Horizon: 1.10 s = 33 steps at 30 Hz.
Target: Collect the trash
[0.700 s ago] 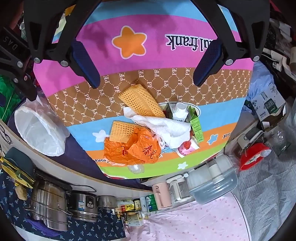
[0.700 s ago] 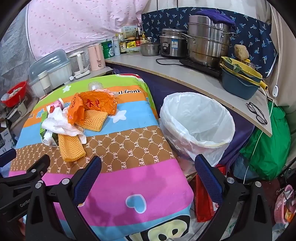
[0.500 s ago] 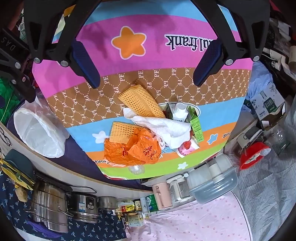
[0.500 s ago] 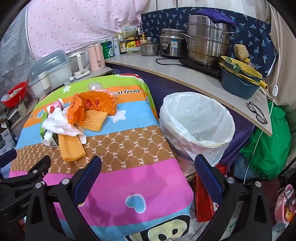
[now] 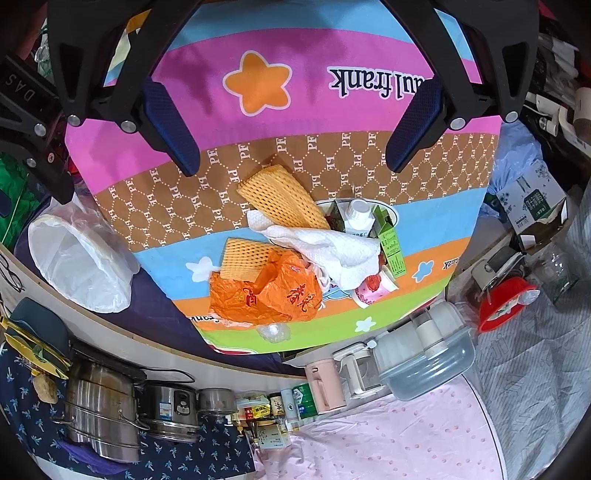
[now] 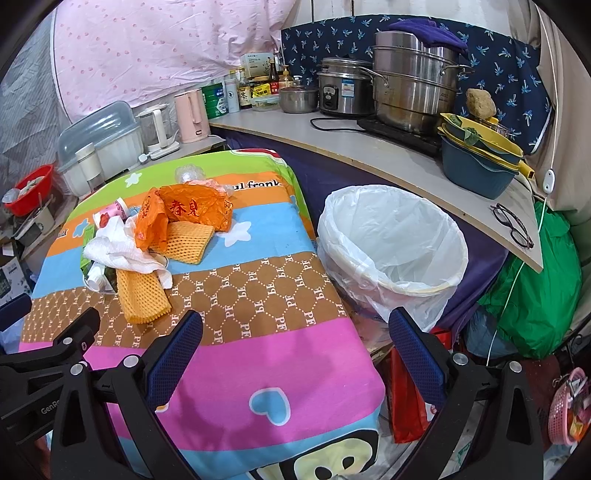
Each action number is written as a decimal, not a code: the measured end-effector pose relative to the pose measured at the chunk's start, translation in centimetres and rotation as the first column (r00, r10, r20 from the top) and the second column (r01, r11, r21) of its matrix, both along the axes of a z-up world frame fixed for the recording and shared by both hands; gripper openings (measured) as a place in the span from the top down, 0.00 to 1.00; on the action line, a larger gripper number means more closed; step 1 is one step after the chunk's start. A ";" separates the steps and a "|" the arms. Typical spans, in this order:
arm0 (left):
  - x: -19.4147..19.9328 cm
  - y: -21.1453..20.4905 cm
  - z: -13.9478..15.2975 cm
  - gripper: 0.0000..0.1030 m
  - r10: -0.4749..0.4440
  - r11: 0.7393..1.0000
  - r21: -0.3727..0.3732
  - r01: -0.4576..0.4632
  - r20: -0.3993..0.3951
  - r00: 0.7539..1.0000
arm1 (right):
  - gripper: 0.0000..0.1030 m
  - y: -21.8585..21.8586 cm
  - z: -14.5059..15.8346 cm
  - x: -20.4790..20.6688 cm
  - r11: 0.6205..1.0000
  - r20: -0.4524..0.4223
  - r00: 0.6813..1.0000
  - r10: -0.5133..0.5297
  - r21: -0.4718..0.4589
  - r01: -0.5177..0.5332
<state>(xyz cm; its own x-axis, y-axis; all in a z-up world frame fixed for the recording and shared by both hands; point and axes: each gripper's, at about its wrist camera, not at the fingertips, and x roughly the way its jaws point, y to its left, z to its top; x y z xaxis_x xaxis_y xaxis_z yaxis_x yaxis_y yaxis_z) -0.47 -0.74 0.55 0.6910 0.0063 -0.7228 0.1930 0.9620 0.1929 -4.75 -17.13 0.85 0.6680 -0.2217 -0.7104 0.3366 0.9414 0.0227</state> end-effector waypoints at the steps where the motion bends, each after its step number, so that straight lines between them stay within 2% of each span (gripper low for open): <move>1: 0.0 0.1 0.0 0.07 0.000 1.000 -0.001 0.000 0.001 1.000 | 0.06 0.0 0.1 -0.1 1.000 0.001 1.000 0.000 -0.001 0.000; 33: 0.1 0.1 0.2 0.07 0.002 1.000 -0.002 -0.002 0.004 1.000 | 0.06 -0.3 0.2 -0.1 1.000 -0.001 1.000 -0.002 0.004 0.002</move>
